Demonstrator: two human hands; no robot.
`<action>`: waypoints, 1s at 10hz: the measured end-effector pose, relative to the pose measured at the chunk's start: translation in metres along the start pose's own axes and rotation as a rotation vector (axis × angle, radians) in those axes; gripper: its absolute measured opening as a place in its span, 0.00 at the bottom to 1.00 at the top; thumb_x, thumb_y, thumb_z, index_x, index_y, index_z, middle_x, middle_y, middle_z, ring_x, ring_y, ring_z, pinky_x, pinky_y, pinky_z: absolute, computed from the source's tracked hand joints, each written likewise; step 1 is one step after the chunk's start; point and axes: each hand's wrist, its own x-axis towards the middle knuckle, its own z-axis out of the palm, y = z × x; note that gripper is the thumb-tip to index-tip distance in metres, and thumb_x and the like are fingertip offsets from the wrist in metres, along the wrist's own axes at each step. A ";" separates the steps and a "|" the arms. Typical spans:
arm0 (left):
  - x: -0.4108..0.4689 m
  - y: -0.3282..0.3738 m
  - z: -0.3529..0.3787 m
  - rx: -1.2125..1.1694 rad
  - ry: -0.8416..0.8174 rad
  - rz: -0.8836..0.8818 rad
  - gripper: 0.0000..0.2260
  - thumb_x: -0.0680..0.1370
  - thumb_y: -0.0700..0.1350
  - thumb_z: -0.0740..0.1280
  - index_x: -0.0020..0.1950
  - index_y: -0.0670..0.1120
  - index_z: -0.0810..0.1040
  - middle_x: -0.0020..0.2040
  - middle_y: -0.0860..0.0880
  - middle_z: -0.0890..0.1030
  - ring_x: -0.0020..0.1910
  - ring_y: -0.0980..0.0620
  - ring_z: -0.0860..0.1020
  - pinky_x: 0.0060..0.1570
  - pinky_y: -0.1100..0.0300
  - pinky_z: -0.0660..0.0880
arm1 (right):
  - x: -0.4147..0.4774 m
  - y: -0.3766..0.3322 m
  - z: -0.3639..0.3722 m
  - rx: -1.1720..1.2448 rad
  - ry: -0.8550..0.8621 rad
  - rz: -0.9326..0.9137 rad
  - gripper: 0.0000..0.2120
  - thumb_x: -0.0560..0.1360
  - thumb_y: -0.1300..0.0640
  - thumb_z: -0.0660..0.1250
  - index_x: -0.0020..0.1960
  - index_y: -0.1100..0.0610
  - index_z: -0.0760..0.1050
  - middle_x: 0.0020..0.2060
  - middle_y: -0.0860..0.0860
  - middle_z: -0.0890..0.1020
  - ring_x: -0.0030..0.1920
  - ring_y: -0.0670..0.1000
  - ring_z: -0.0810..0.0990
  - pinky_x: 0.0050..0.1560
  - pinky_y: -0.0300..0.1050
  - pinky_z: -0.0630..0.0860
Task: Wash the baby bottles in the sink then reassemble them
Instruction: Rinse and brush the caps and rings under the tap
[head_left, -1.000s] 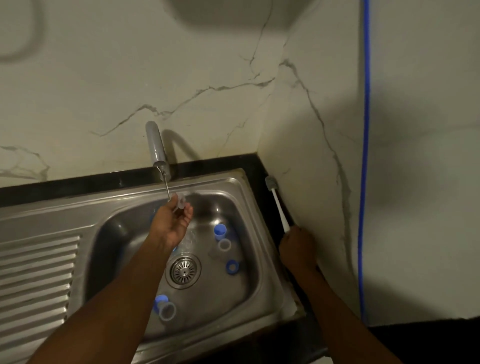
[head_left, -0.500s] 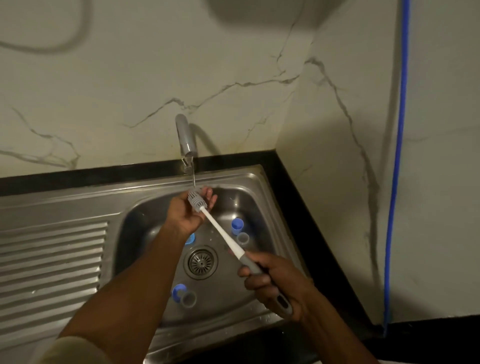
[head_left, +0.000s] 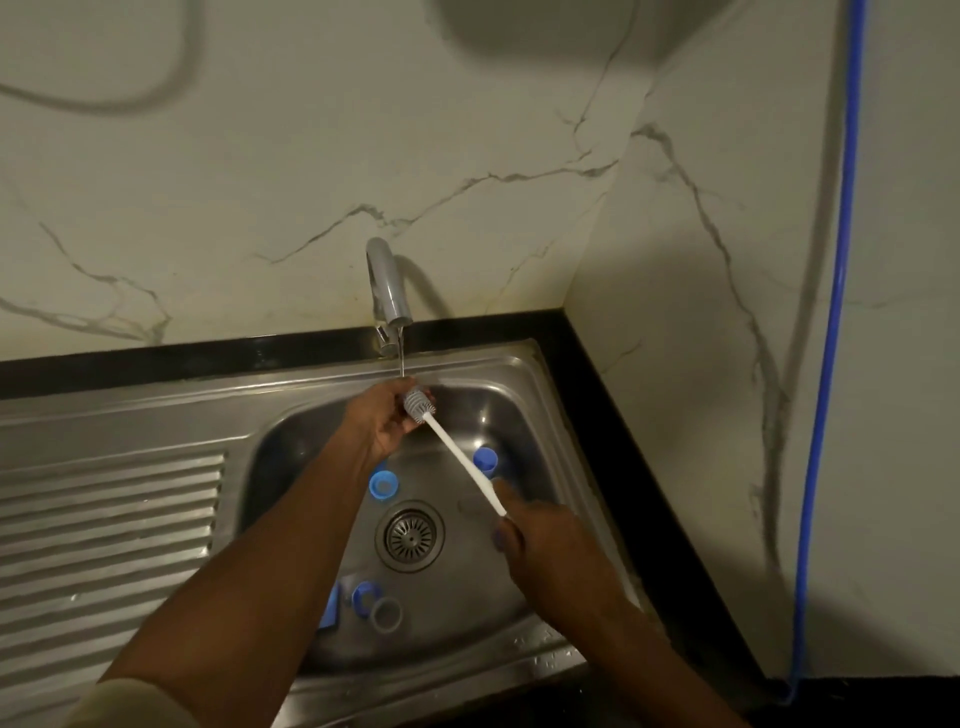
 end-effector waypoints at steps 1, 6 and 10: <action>-0.001 0.002 0.002 -0.176 -0.161 -0.089 0.13 0.78 0.42 0.67 0.60 0.39 0.76 0.53 0.41 0.82 0.50 0.45 0.83 0.53 0.46 0.81 | 0.005 0.002 -0.017 0.976 -0.142 0.283 0.11 0.81 0.55 0.61 0.62 0.52 0.76 0.36 0.52 0.79 0.27 0.45 0.72 0.24 0.43 0.72; -0.001 0.004 0.006 -0.318 -0.220 -0.091 0.12 0.83 0.43 0.59 0.58 0.38 0.77 0.48 0.42 0.82 0.51 0.46 0.82 0.67 0.47 0.73 | 0.016 0.012 -0.017 1.110 -0.181 0.300 0.13 0.80 0.55 0.64 0.64 0.51 0.76 0.35 0.52 0.76 0.26 0.43 0.68 0.22 0.42 0.69; -0.001 0.003 0.014 -0.253 -0.173 -0.069 0.10 0.83 0.43 0.59 0.58 0.39 0.75 0.45 0.42 0.81 0.45 0.47 0.81 0.57 0.51 0.79 | 0.012 0.015 -0.004 0.799 -0.056 0.213 0.15 0.80 0.54 0.64 0.65 0.45 0.76 0.38 0.51 0.79 0.30 0.45 0.75 0.30 0.42 0.74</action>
